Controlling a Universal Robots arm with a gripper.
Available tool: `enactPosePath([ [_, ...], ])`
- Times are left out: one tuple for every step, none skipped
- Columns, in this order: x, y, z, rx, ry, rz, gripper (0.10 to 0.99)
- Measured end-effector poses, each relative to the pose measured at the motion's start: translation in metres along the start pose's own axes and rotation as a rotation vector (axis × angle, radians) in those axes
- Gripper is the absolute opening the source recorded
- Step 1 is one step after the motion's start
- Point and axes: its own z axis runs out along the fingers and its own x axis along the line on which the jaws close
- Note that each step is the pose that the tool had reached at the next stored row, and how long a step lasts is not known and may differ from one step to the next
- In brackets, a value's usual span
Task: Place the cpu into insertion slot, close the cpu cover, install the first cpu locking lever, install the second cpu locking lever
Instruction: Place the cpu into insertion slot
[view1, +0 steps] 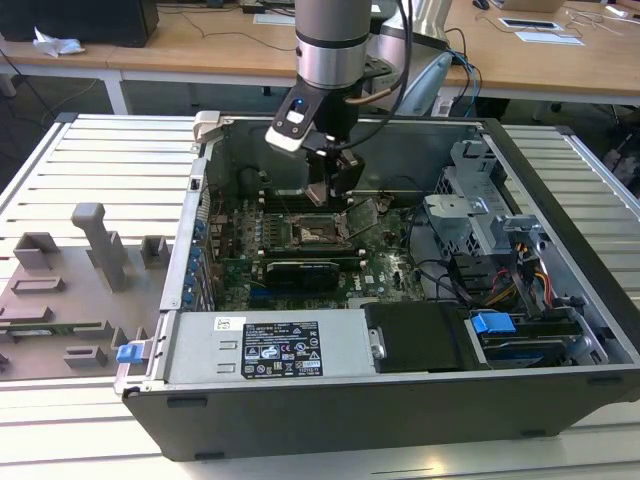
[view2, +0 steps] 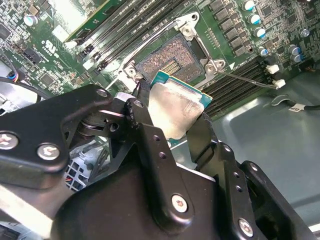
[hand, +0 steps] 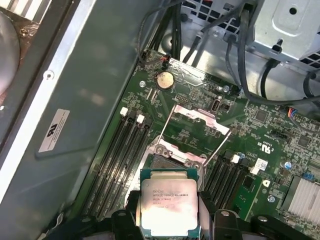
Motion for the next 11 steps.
enactPosePath([
  [0.0, 0.0, 0.0, 0.0, -0.0005, 0.007, 0.541],
  [0.0, 0.0, 0.0, 0.0, -0.0009, 0.014, 0.541],
  [0.0, 0.0, 0.0, 0.0, -0.0013, 0.021, 0.541],
  [0.0, 0.0, 0.0, 0.0, -0.0017, 0.027, 0.541],
  [0.0, 0.0, 0.0, -0.001, -0.0021, 0.033, 0.541],
  [0.0, 0.0, 0.0, -0.001, -0.0024, 0.039, 0.541],
  [0.0, 0.0, 0.0, -0.001, -0.0028, 0.045, 0.541],
  [0.0, 0.0, 0.0, -0.001, -0.0032, 0.052, 0.541],
  [0.0, 0.0, 0.0, -0.001, -0.0037, 0.06, 0.541],
  [0.0, 0.0, 0.0, -0.001, -0.0043, 0.068, 0.541],
  [0.0, 0.0, 0.0, -0.002, -0.0051, 0.083, 0.541],
])
